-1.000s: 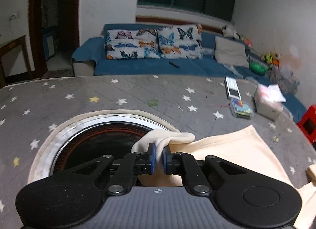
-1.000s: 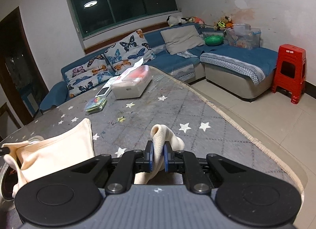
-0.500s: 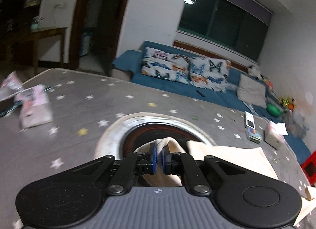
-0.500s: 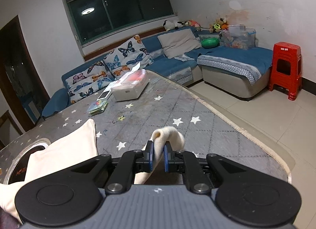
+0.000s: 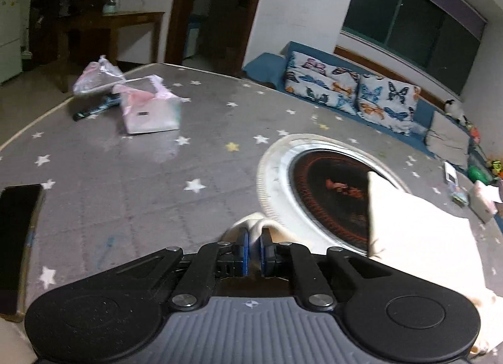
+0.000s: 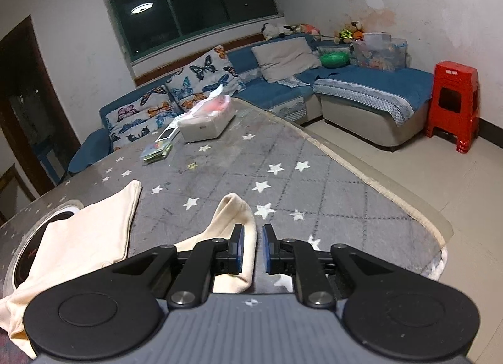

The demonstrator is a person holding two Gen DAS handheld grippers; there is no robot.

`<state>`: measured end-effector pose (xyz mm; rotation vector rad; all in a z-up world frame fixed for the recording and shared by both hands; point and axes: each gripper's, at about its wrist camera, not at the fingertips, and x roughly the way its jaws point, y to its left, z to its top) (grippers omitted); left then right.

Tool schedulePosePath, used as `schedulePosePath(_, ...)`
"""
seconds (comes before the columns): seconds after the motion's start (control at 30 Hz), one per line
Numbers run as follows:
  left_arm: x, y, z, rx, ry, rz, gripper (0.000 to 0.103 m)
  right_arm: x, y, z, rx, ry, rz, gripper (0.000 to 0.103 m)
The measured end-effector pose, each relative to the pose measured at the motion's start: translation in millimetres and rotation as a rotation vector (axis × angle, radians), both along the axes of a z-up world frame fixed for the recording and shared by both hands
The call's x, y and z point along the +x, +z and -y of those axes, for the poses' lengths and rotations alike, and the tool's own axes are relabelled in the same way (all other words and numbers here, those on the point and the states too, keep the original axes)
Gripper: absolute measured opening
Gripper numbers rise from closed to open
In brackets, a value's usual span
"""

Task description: Fold clothes

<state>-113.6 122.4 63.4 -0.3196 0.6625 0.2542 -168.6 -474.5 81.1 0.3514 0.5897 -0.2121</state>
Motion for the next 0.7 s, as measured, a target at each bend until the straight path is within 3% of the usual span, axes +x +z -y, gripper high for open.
schedulePosePath(0.03,-3,0,-3,0.002,0.012,-0.001,0.010,3,-1,-4,-0.006,0.013,-0.006,0.013)
schedulePosePath(0.1,-5,-1,-8,-0.002,0.031,-0.002,0.012,9,-2,-11,-0.017,0.040,-0.018,0.027)
schedulePosePath(0.17,-6,-1,-11,0.001,0.046,-0.003,0.012,16,-5,-19,-0.030,0.066,-0.032,0.034)
schedulePosePath(0.4,-8,4,-17,0.023,0.067,0.012,0.031,45,-26,-48,-0.131,0.148,-0.118,0.052)
schedulePosePath(0.5,-6,10,-20,0.043,0.089,0.029,0.038,53,-34,-55,-0.184,0.166,-0.149,0.054)
schedulePosePath(0.7,-1,15,-24,0.056,0.114,0.036,0.041,55,-36,-44,-0.236,0.148,-0.165,0.054)
